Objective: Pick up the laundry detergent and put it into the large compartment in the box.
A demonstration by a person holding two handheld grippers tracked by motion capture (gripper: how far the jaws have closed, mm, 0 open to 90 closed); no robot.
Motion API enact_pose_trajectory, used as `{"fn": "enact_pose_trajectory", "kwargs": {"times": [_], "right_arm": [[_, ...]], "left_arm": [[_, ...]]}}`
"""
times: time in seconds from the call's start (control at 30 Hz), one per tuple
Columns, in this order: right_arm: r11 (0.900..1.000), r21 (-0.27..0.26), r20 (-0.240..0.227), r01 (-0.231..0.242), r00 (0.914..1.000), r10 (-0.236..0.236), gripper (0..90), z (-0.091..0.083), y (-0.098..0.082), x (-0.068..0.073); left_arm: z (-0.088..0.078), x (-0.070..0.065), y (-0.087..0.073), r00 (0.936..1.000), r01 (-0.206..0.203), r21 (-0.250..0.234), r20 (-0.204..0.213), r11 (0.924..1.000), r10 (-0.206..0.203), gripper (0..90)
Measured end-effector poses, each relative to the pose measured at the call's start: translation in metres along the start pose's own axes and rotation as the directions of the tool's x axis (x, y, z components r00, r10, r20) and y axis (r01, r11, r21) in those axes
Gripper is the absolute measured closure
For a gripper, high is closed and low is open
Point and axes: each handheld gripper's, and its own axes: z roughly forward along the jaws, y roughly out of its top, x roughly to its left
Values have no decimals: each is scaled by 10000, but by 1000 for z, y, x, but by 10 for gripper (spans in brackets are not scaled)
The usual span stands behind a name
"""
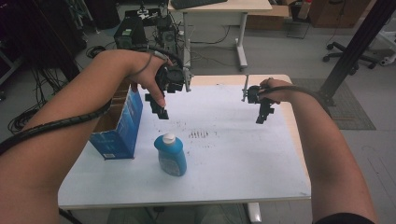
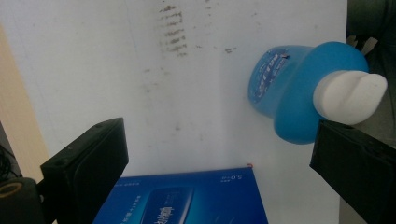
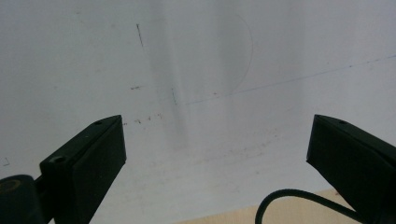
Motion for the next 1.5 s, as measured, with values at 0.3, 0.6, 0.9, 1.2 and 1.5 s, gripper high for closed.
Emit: {"fn": "enact_pose_trajectory", "kwargs": {"times": [0.3,0.6,0.9,1.2,1.5], "right_arm": [[10000,7,8,-30,10000,30,44,1,2,3],[10000,-56,47,57,10000,-57,44,-1,6,6],[9999,-76,61,123,9999,-123,43,-2,10,8],[9999,-46,82,120,9999,-119,45,-2,10,11],[9999,-95,76,70,9999,-70,44,-2,7,12]], "left_arm": [[-5,-17,3,9996,-285,-49,-17,9996,284,42],[-7,-29,3,9993,-385,-98,-11,9992,385,42],[-9,-40,4,9988,-488,-72,43,9988,488,43],[-5,-55,9,9975,-711,8,45,9975,711,41],[7,-60,7,9977,-660,-91,167,9978,661,41]]}}
